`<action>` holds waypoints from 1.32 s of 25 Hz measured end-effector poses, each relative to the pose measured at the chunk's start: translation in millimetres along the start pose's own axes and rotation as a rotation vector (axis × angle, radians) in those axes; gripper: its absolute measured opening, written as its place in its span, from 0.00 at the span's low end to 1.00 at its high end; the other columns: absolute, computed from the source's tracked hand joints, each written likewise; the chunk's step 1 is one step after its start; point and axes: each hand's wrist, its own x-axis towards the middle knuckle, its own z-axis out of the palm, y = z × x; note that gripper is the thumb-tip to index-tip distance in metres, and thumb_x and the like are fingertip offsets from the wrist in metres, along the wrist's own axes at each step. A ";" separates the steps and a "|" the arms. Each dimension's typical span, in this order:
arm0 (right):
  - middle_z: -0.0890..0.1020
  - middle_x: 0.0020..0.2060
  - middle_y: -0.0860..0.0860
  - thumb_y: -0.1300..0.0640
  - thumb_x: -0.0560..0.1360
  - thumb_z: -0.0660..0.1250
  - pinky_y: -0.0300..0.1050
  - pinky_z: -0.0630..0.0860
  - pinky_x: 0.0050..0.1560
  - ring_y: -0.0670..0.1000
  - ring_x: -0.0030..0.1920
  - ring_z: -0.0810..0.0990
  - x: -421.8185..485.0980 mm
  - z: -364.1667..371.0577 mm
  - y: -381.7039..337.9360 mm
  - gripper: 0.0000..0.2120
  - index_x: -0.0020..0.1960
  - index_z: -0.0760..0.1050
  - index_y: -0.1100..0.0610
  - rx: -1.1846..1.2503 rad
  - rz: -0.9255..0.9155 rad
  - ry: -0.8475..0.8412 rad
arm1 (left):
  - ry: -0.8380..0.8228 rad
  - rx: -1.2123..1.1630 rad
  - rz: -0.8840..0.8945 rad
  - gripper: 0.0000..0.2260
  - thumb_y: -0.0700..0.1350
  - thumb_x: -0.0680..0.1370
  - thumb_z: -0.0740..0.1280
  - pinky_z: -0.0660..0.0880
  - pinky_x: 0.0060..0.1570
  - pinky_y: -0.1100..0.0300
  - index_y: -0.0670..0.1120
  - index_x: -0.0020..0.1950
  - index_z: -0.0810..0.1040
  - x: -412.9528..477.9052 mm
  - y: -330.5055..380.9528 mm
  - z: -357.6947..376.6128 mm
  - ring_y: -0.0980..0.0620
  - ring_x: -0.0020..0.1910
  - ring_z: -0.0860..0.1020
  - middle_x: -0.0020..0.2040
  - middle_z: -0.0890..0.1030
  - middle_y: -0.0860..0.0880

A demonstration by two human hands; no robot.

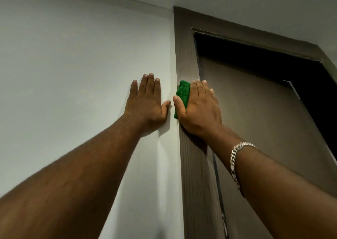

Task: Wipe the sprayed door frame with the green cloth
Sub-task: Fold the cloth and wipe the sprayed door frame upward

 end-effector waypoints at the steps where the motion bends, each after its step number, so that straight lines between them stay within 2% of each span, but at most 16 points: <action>1: 0.55 0.78 0.59 0.36 0.78 0.48 0.53 0.46 0.78 0.57 0.79 0.49 9.8 -2.0 -5.3 0.38 0.77 0.50 0.61 0.001 0.013 -0.009 | 0.001 0.006 0.008 0.33 0.61 0.78 0.41 0.41 0.76 0.43 0.43 0.77 0.39 -0.1 0.6 1.0 0.46 0.78 0.38 0.79 0.41 0.42; 5: 0.56 0.79 0.58 0.33 0.77 0.46 0.53 0.47 0.78 0.55 0.79 0.50 -15.7 -1.8 6.8 0.39 0.78 0.50 0.59 -0.038 -0.199 -0.017 | 0.029 -0.010 0.029 0.35 0.62 0.76 0.41 0.42 0.76 0.44 0.43 0.77 0.41 2.8 -8.0 -1.3 0.47 0.78 0.41 0.80 0.43 0.43; 10: 0.53 0.79 0.59 0.35 0.78 0.48 0.55 0.46 0.78 0.57 0.79 0.48 28.1 -2.3 -6.6 0.39 0.78 0.48 0.62 0.013 0.095 -0.031 | 0.020 0.011 0.006 0.35 0.65 0.76 0.40 0.41 0.76 0.44 0.45 0.76 0.38 2.5 -6.1 2.2 0.48 0.77 0.38 0.79 0.40 0.45; 14: 0.57 0.78 0.58 0.33 0.77 0.48 0.55 0.49 0.78 0.56 0.79 0.51 10.6 0.7 4.8 0.40 0.78 0.51 0.60 -0.019 -0.160 0.022 | 0.036 -0.002 0.029 0.36 0.65 0.76 0.40 0.41 0.76 0.44 0.44 0.77 0.39 6.3 -10.8 2.6 0.48 0.78 0.39 0.80 0.41 0.44; 15: 0.57 0.78 0.58 0.33 0.77 0.48 0.54 0.49 0.78 0.56 0.79 0.52 3.0 1.4 10.7 0.39 0.78 0.52 0.60 -0.019 -0.173 0.009 | 0.043 -0.004 0.027 0.36 0.64 0.76 0.40 0.42 0.76 0.44 0.44 0.77 0.39 6.9 -11.7 2.9 0.48 0.78 0.39 0.80 0.41 0.44; 19: 0.55 0.78 0.60 0.35 0.78 0.49 0.54 0.48 0.78 0.58 0.79 0.50 40.2 1.6 -1.8 0.39 0.77 0.50 0.62 0.000 0.055 -0.008 | 0.025 -0.002 0.010 0.35 0.64 0.76 0.41 0.42 0.76 0.44 0.45 0.77 0.39 5.5 -8.0 3.6 0.47 0.78 0.39 0.80 0.41 0.45; 20: 0.55 0.78 0.60 0.35 0.78 0.49 0.55 0.48 0.78 0.58 0.79 0.49 50.2 -0.8 -6.7 0.39 0.77 0.49 0.62 -0.007 0.062 -0.026 | 0.028 -0.006 0.010 0.35 0.64 0.77 0.41 0.41 0.76 0.44 0.45 0.77 0.39 4.9 -6.9 3.7 0.47 0.78 0.39 0.80 0.41 0.44; 21: 0.55 0.78 0.60 0.35 0.78 0.49 0.56 0.48 0.78 0.58 0.79 0.50 52.9 -2.7 -8.5 0.39 0.77 0.49 0.62 -0.020 0.020 -0.019 | 0.033 -0.009 0.010 0.35 0.64 0.77 0.41 0.41 0.76 0.45 0.45 0.77 0.39 5.7 -6.7 3.2 0.47 0.78 0.39 0.80 0.41 0.44; 24: 0.58 0.78 0.58 0.34 0.77 0.48 0.54 0.48 0.78 0.56 0.79 0.52 31.6 -0.3 5.9 0.39 0.77 0.53 0.60 -0.058 -0.260 0.002 | 0.044 -0.024 0.018 0.35 0.63 0.77 0.41 0.42 0.76 0.45 0.43 0.77 0.41 8.2 -9.7 1.5 0.47 0.78 0.40 0.80 0.43 0.43; 25: 0.59 0.78 0.58 0.34 0.77 0.47 0.54 0.49 0.78 0.55 0.79 0.53 26.9 0.7 10.9 0.39 0.77 0.53 0.60 -0.061 -0.289 -0.012 | 0.048 -0.027 0.017 0.35 0.63 0.77 0.41 0.42 0.76 0.44 0.43 0.77 0.41 7.3 -9.5 1.8 0.47 0.78 0.41 0.80 0.43 0.43; 30: 0.59 0.77 0.61 0.36 0.78 0.51 0.57 0.49 0.78 0.59 0.78 0.53 71.2 -2.1 -13.4 0.38 0.76 0.53 0.63 -0.050 0.002 -0.008 | 0.041 -0.021 -0.028 0.34 0.62 0.77 0.42 0.42 0.76 0.44 0.44 0.77 0.40 2.8 -7.6 4.4 0.47 0.78 0.39 0.80 0.42 0.44; 33: 0.58 0.77 0.61 0.35 0.78 0.51 0.57 0.48 0.77 0.59 0.78 0.52 65.9 0.0 -8.8 0.39 0.77 0.52 0.62 -0.059 -0.109 -0.020 | 0.048 -0.040 -0.025 0.32 0.60 0.78 0.42 0.43 0.77 0.46 0.43 0.77 0.42 -1.8 -9.5 4.7 0.46 0.78 0.42 0.80 0.44 0.43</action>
